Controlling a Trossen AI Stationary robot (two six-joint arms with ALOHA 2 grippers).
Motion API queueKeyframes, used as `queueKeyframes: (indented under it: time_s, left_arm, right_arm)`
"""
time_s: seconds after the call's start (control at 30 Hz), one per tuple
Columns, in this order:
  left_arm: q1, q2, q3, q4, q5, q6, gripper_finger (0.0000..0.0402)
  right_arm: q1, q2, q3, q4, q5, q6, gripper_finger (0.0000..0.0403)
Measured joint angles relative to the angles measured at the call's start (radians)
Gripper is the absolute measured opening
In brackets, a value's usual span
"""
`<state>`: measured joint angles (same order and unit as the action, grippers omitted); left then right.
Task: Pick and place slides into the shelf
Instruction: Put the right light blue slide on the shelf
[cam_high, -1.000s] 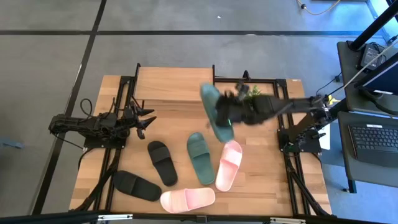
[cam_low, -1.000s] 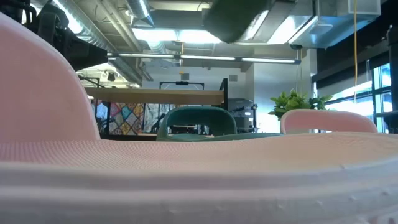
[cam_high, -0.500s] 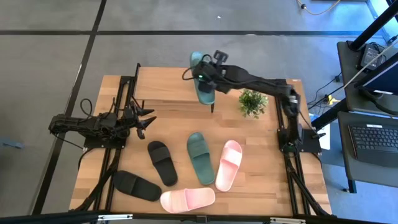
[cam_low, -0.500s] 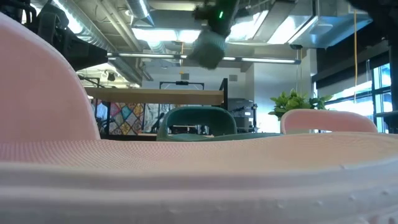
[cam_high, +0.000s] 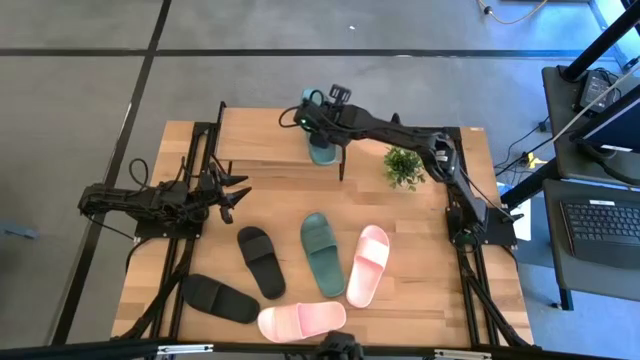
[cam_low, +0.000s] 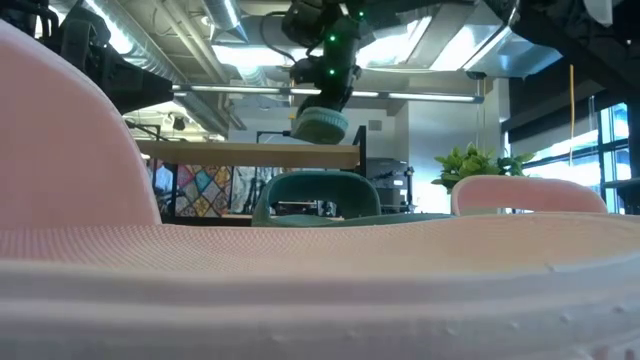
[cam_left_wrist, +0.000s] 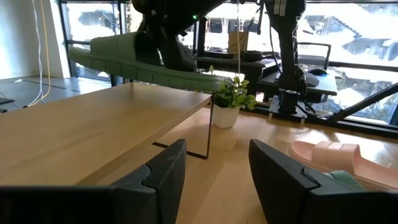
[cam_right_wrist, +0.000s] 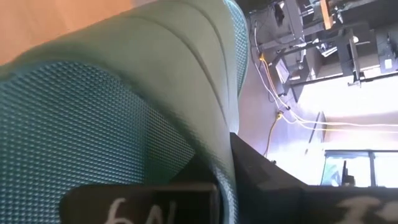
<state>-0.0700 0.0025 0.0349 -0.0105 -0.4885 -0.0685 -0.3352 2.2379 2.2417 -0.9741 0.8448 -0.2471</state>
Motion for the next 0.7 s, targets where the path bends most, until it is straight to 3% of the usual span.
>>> queueKeyframes:
  time_s: [0.3,0.7]
  left_arm:
    - [0.0,0.0,0.0,0.0,0.0,-0.001,0.0169]
    - [0.0,0.0,0.0,0.0,0.0,-0.003,0.0169]
  right_arm:
    - [-0.031,0.001,-0.002,-0.063,-0.003,0.036,0.0012]
    - [-0.064,0.001,-0.002,-0.099,-0.137,0.089,0.0017]
